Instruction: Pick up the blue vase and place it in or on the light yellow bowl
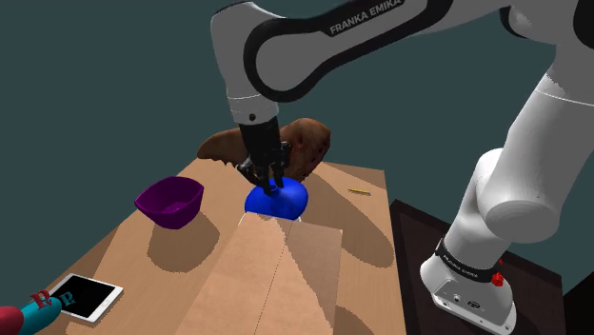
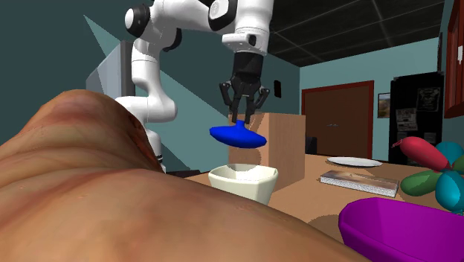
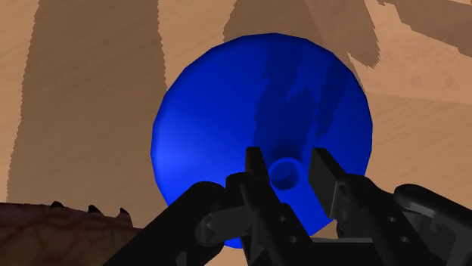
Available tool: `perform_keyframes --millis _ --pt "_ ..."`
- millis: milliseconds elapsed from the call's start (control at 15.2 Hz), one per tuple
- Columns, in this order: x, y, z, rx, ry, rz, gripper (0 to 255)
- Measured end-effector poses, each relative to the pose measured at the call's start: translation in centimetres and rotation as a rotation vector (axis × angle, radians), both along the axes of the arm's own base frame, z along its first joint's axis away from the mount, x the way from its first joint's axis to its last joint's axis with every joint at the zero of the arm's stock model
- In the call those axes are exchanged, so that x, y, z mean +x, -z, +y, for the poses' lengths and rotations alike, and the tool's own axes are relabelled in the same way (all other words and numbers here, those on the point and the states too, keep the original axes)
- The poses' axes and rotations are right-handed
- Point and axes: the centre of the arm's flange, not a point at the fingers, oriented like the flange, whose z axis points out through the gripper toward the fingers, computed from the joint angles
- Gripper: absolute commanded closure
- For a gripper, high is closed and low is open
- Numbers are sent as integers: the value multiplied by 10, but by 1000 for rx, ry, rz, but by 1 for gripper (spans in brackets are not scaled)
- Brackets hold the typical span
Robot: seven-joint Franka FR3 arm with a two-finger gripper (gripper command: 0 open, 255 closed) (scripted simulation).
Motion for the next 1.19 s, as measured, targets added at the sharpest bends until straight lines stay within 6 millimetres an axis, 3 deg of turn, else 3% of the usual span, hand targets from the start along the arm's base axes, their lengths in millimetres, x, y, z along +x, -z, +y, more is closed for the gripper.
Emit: perform_keyframes --millis 396,1188 --pt "9 -48 9 0 0 -1 255" --pt "11 8 11 -1 0 1 255"
